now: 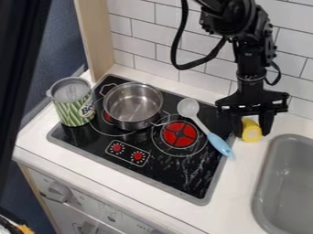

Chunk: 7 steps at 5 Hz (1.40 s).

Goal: Move the yellow object over the right burner

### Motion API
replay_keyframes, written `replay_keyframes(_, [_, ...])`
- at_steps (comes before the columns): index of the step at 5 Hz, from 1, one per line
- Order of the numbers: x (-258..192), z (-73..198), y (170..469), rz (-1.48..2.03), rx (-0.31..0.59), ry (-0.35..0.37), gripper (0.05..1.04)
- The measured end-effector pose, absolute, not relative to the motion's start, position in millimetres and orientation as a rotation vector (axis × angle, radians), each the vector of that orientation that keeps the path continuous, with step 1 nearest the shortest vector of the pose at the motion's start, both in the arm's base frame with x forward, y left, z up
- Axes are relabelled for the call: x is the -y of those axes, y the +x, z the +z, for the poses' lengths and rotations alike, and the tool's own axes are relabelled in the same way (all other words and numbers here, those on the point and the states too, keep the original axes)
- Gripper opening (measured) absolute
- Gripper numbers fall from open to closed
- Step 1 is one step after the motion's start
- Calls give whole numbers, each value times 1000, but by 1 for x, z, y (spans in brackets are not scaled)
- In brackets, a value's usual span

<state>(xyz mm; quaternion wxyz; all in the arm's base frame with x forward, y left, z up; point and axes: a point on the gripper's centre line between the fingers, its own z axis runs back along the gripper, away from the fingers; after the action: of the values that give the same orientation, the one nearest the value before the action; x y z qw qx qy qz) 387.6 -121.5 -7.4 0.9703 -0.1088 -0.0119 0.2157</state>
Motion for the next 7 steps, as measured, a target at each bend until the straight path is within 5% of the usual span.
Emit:
replay_keyframes(2, [118,-6,376,441,9,-213,583])
replay_keyframes(5, [95,44,330,543,137,-215,583])
replay_keyframes(7, [65,32,306,703,159,-115,583])
